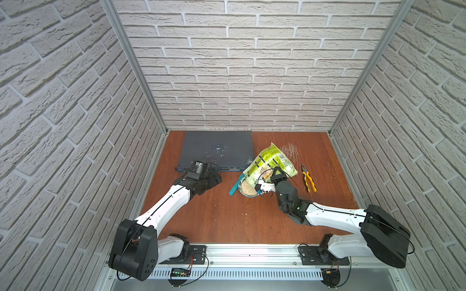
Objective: Pour the oats into the breakfast bowl
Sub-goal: Pour the oats into the bowl.
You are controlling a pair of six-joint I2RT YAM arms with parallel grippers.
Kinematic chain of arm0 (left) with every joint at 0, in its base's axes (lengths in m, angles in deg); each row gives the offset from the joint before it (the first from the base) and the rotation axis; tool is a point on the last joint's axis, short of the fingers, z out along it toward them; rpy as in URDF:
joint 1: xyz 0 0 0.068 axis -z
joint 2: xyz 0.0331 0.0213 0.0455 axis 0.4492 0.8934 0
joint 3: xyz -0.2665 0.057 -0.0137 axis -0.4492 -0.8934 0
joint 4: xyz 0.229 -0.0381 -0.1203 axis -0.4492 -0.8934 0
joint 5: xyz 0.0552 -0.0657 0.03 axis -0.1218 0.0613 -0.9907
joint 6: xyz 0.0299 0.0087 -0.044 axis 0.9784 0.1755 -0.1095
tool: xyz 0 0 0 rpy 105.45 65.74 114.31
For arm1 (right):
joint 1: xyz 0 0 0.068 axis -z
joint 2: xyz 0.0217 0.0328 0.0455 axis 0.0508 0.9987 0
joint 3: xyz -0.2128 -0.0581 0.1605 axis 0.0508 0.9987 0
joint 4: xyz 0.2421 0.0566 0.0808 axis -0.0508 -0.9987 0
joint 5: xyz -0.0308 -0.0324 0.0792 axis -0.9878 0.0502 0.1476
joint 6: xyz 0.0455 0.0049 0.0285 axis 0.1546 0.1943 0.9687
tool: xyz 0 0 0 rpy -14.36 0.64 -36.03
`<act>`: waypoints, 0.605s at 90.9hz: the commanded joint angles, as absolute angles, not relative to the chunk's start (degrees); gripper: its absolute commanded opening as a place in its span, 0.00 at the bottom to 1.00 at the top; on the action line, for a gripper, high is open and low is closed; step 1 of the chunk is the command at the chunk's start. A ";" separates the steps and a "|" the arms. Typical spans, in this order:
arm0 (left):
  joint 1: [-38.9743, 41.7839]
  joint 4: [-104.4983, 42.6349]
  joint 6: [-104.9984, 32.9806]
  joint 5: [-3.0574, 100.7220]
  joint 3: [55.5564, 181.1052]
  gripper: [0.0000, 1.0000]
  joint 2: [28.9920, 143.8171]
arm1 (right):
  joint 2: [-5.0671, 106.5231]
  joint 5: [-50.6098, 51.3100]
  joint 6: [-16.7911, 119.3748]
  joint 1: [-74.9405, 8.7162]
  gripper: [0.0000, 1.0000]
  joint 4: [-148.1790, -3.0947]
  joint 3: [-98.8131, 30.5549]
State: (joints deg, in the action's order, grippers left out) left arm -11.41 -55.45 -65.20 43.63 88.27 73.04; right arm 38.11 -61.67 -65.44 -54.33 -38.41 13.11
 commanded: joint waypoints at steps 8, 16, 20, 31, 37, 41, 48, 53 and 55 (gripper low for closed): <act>-11.75 -55.61 -64.61 43.62 88.64 0.93 73.02 | 33.05 -65.23 -54.55 -53.72 0.04 -38.32 10.93; -11.67 -55.68 -64.61 43.63 88.60 0.93 73.00 | 32.43 -65.96 -50.76 -53.63 0.03 -41.20 10.82; -11.67 -55.73 -64.63 43.56 88.64 0.93 72.97 | 32.28 -66.36 -48.96 -53.50 0.04 -42.94 10.58; -11.73 -55.98 -64.61 43.63 88.81 0.93 73.02 | 32.30 -67.21 -43.73 -53.14 0.04 -47.38 9.93; -11.71 -56.10 -64.60 43.59 88.83 0.93 73.02 | 32.58 -67.56 -41.46 -52.87 0.04 -49.05 9.46; -11.71 -56.14 -64.51 43.59 88.90 0.93 72.89 | 32.80 -67.82 -39.92 -52.63 0.04 -50.38 9.00; -11.69 -56.35 -64.49 43.46 88.95 0.93 72.87 | 32.92 -67.90 -36.36 -52.19 0.04 -54.10 7.61; -11.72 -56.38 -64.61 43.43 88.91 0.93 72.76 | 32.92 -67.84 -33.64 -51.94 0.03 -55.96 6.84; -11.75 -56.32 -64.59 43.43 88.91 0.93 72.72 | 32.98 -67.77 -32.70 -51.84 0.04 -56.78 6.52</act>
